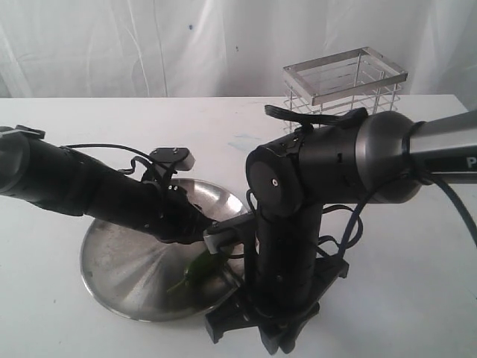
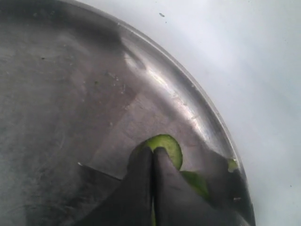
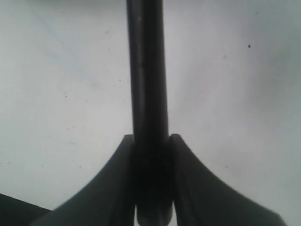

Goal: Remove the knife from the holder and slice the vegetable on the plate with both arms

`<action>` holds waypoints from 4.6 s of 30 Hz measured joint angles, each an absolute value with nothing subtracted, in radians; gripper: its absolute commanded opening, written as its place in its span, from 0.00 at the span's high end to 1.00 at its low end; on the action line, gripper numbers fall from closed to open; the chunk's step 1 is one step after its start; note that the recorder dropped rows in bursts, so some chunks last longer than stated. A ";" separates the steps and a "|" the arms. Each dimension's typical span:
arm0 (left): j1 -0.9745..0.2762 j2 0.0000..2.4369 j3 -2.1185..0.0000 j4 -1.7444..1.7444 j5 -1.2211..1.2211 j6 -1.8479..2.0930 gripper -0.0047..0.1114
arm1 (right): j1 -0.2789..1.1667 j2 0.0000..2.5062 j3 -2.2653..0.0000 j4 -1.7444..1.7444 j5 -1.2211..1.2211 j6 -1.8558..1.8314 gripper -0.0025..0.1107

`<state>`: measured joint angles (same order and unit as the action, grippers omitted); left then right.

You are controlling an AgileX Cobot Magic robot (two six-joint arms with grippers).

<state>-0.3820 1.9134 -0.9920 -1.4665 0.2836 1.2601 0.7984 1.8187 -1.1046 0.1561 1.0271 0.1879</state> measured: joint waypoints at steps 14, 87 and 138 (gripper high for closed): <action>-0.382 1.915 -0.994 -1.417 0.317 1.260 0.96 | 0.798 1.819 -1.105 0.159 1.133 0.173 0.98; -0.382 1.824 -0.894 -1.372 0.311 1.100 0.96 | 0.798 1.817 -1.105 0.360 1.058 0.091 0.98; -0.246 1.812 -0.818 -1.722 0.477 1.086 0.96 | 0.798 1.810 -1.084 0.360 0.938 0.101 0.98</action>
